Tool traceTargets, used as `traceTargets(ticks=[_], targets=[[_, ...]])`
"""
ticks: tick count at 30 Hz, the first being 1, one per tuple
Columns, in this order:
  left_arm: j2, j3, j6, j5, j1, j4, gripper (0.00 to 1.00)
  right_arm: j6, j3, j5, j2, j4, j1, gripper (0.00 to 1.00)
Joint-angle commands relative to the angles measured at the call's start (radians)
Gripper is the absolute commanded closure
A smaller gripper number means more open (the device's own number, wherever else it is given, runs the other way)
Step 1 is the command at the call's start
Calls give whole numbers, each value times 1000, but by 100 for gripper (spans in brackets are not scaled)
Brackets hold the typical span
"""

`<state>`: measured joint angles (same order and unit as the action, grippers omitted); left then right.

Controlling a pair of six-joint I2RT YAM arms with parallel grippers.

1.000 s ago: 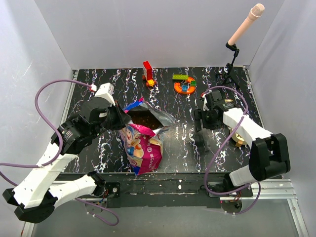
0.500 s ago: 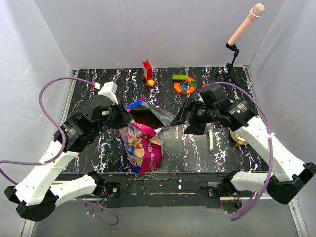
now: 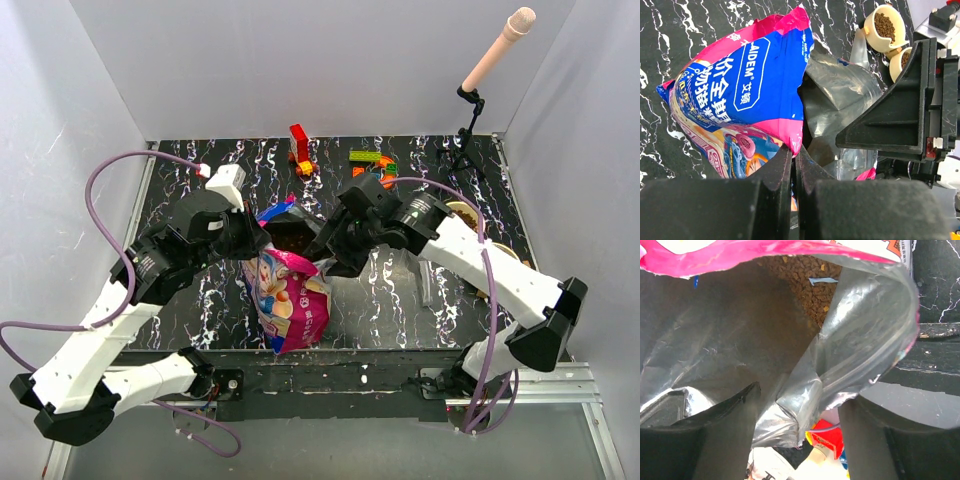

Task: Serve the pet food

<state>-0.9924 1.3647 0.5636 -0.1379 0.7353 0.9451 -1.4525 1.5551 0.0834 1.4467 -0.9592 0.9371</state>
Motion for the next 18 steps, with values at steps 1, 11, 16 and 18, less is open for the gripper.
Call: traceTargets(ticks=[1,11,16,18], targets=[[69,96,-37,47,9,-101,100,17,92,-47,18,-84,28,37],[-144,333,-303,-136,9,82,43,210,454,-71,211,-301,94,99],[-241,372,-317,-255,9,129,46,345,675,-140,308,-429,123,99],[-233,341,-323,-264,9,100,49,375,683,-140,299,-415,123,99]])
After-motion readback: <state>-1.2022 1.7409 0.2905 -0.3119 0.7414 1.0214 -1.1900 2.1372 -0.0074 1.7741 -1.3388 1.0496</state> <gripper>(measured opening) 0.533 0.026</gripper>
